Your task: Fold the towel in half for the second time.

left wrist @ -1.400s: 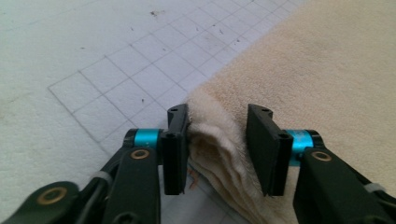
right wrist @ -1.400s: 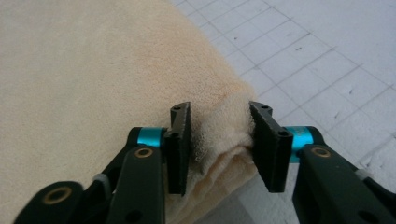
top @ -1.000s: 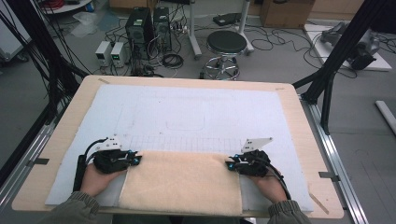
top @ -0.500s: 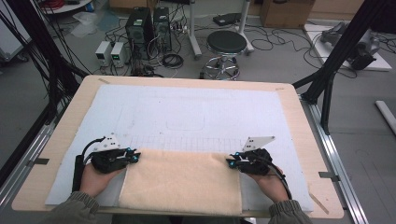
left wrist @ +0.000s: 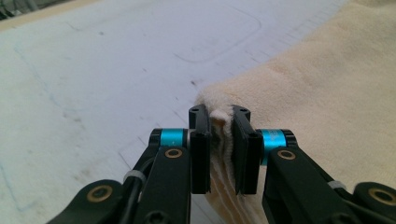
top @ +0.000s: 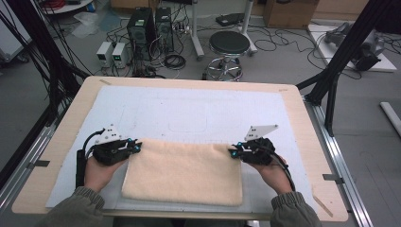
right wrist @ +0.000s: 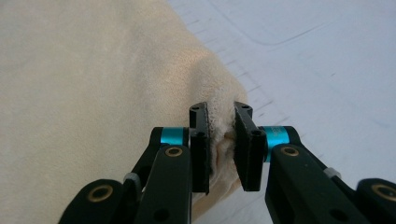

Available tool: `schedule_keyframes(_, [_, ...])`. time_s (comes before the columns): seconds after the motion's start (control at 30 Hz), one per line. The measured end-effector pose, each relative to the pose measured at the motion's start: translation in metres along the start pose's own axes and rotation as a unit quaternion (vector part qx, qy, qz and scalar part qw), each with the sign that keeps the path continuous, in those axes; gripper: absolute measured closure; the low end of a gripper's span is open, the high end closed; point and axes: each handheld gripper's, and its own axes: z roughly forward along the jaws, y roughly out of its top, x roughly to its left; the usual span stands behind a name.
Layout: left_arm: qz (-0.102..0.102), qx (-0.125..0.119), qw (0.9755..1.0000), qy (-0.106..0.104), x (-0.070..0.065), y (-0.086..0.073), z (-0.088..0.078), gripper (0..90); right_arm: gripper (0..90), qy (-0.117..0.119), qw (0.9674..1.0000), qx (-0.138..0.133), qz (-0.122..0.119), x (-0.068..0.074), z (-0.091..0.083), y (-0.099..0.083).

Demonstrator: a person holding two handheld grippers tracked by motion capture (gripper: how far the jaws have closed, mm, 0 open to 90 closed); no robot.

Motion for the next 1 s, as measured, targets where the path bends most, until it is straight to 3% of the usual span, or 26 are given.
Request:
schedule_keyframes(0.23, [-0.010,-0.001,0.9994,0.033,0.018,0.018,0.017,79.3,78.6,-0.018,0.9998,0.001,0.012,-0.025,0.012,0.020])
schedule_keyframes(0.43, [-0.033,-0.011,0.9977,0.058,0.038,0.032,0.031,79.4,78.6,-0.031,0.9991,-0.011,0.027,-0.047,0.021,0.036])
schedule_keyframes(0.63, [-0.024,-0.014,0.9965,0.079,0.053,0.057,0.042,79.3,78.6,-0.053,0.9975,-0.021,0.041,-0.070,0.028,0.053])
schedule_keyframes(0.83, [-0.030,-0.021,0.9949,0.094,0.066,0.076,0.051,78.6,77.6,-0.083,0.9950,-0.037,0.043,-0.091,0.026,0.073])
schedule_keyframes(0.93, [-0.033,-0.011,0.9910,0.129,0.071,0.075,0.056,63.3,60.3,-0.108,0.9915,-0.042,0.060,-0.099,0.029,0.079])
schedule_keyframes(1.0, [-0.046,-0.004,0.9906,0.129,0.075,0.071,0.055,54.4,55.1,-0.108,0.9912,-0.038,0.066,-0.102,0.032,0.078])
